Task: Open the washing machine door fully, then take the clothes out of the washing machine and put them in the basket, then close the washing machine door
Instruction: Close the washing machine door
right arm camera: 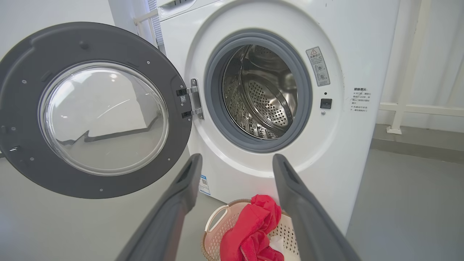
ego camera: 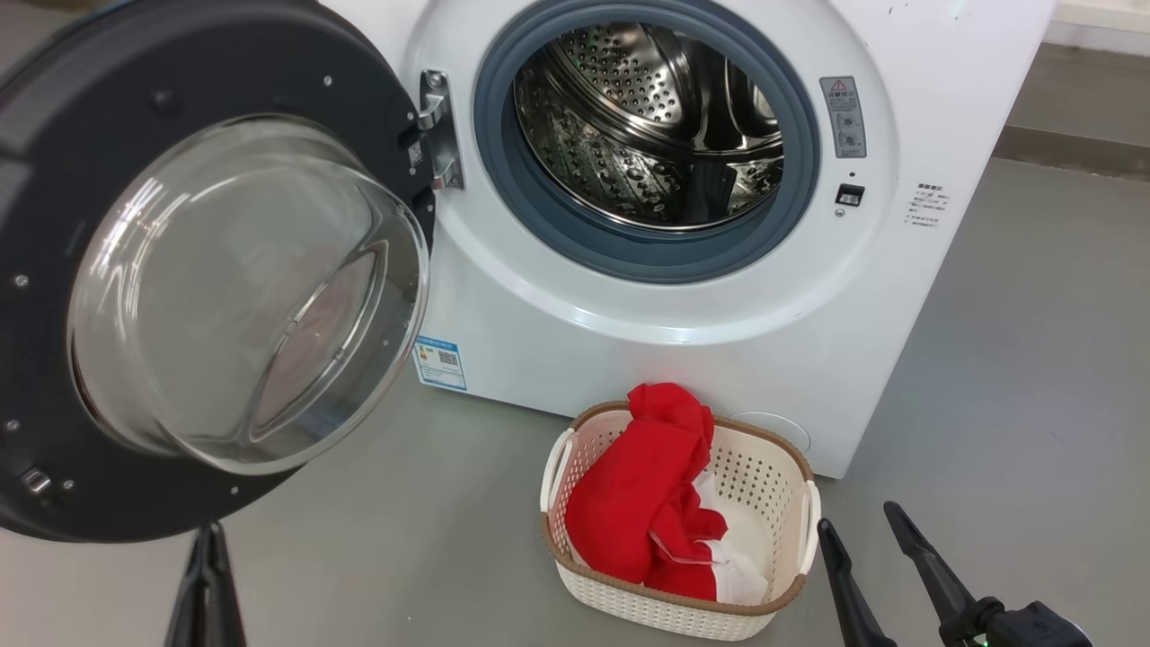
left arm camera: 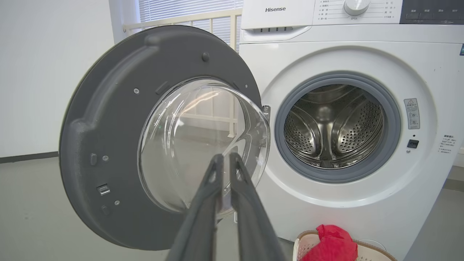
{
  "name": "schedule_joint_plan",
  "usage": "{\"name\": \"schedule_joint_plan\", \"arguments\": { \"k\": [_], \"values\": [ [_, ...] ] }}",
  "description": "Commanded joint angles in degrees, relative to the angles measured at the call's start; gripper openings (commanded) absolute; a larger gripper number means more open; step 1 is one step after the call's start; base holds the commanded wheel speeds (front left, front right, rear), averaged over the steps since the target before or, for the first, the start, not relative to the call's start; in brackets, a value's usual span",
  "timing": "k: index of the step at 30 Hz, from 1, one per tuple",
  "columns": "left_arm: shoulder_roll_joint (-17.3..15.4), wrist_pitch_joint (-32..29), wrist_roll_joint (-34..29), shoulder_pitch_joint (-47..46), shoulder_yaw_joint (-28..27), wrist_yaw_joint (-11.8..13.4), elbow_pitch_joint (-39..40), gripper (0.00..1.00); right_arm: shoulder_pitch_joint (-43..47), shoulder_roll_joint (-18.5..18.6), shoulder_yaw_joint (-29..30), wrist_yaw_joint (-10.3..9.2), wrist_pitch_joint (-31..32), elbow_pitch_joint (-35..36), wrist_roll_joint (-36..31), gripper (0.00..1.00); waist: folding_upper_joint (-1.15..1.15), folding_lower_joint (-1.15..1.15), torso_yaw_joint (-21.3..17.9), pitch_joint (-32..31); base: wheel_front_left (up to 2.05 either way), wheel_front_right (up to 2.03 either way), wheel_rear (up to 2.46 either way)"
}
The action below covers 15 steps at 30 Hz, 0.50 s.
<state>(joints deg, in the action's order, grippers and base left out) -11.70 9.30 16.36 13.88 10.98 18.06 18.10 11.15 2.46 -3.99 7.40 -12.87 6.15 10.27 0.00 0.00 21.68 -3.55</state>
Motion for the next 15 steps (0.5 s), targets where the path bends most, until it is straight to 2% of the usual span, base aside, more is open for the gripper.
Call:
{"name": "schedule_joint_plan", "arguments": {
  "k": [1, 6, 15],
  "values": [
    [-0.3, 0.9, 0.3, -1.7, -2.5, 0.6, 2.0, 0.00, -0.8, 0.4, -1.5, 0.09, 0.0, 1.4, 0.1, 1.00, 0.00, 0.00, -0.1, 0.0, 0.00, 0.00, 0.00],
    [0.9, 3.2, 4.0, -2.7, -5.5, 0.1, 3.8, 0.00, -0.5, 0.4, -1.4, 0.09, 0.4, 1.8, -0.2, 1.00, 0.00, 0.00, -0.1, 0.2, 0.00, 0.00, 0.00],
    [2.2, 5.5, 15.1, -7.8, -18.0, -4.2, 5.9, 0.00, -0.4, 0.4, -1.2, 0.09, 1.5, 2.8, -0.9, 1.00, 0.00, 0.00, 0.3, 1.1, 0.00, 0.00, 0.00]
  ]
}}
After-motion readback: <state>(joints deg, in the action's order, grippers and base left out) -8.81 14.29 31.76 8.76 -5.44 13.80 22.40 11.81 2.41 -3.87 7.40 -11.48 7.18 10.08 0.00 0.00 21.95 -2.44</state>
